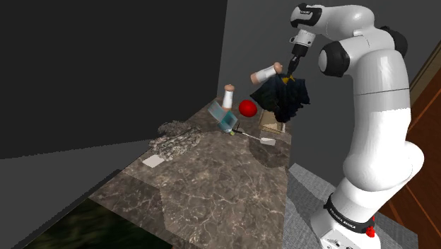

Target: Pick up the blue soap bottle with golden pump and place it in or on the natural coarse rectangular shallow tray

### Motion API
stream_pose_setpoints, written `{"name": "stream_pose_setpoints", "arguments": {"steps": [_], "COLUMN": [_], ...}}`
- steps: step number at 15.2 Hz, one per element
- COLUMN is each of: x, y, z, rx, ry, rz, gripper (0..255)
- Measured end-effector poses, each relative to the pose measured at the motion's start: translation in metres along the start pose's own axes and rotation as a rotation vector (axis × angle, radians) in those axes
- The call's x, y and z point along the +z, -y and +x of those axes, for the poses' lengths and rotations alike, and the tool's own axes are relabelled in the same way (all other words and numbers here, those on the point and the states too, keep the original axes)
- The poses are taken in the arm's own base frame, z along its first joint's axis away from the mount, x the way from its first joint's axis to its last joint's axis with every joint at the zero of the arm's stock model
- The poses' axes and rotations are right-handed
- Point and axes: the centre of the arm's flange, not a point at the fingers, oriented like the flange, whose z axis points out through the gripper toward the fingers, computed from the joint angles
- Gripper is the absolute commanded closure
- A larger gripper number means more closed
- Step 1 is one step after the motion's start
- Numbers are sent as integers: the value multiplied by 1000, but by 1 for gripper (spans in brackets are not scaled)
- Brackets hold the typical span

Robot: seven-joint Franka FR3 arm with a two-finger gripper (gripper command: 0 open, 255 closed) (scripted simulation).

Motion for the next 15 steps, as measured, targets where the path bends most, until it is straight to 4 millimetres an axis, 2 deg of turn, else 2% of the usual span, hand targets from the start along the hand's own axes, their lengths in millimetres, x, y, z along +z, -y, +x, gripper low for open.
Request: {"name": "stream_pose_setpoints", "arguments": {"steps": [15], "x": [78], "y": [-13], "z": [-8], "rx": [0], "ry": [0], "rz": [0], "gripper": [255]}}
